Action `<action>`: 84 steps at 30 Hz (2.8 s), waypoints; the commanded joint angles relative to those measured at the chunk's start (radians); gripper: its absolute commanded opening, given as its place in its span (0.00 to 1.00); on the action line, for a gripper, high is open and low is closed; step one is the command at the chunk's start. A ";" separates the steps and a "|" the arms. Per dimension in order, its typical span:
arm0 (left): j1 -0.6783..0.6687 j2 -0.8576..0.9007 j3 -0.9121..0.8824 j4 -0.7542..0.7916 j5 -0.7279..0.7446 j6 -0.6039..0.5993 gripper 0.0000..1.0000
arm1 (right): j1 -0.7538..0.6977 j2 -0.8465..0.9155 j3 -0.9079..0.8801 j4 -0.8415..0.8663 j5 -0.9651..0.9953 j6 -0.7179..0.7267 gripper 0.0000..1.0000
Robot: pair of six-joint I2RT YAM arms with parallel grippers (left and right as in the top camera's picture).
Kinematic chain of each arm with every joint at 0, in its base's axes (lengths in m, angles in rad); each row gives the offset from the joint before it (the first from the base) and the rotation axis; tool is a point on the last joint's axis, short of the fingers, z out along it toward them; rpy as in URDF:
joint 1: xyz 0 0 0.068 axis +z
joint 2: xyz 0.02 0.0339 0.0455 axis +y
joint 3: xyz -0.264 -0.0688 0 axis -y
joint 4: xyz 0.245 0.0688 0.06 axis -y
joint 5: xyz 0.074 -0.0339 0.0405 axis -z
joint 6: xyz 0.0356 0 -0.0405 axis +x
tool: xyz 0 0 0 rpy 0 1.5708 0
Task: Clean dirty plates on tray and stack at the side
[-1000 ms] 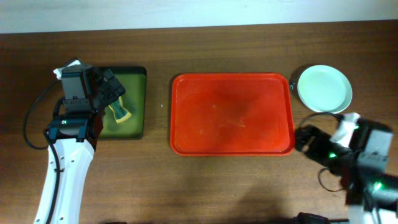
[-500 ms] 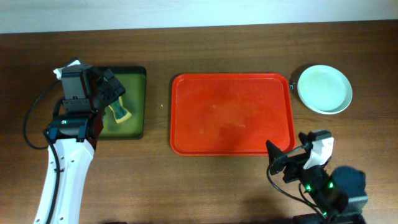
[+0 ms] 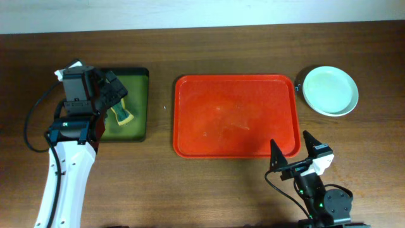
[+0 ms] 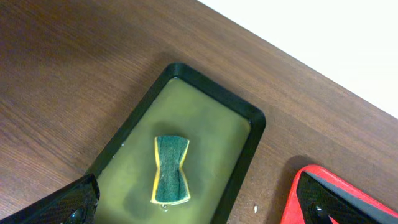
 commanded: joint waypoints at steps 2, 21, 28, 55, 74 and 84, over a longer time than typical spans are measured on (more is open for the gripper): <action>0.004 -0.002 0.008 -0.006 0.003 0.009 0.99 | 0.005 -0.011 -0.026 0.008 0.066 -0.026 0.98; 0.004 -0.002 0.008 -0.008 0.003 0.009 0.99 | -0.098 -0.011 -0.026 -0.085 0.106 -0.130 0.98; 0.004 -0.002 0.008 -0.008 0.003 0.009 0.99 | -0.098 -0.011 -0.026 -0.085 0.106 -0.130 0.98; 0.003 -0.594 -0.535 0.326 0.102 0.426 0.99 | -0.098 -0.011 -0.026 -0.084 0.106 -0.130 0.98; 0.004 -1.323 -1.125 0.617 0.161 0.505 0.99 | -0.098 -0.011 -0.026 -0.084 0.106 -0.130 0.98; 0.004 -1.323 -1.125 0.455 0.080 0.446 0.99 | -0.098 -0.011 -0.026 -0.084 0.106 -0.130 0.98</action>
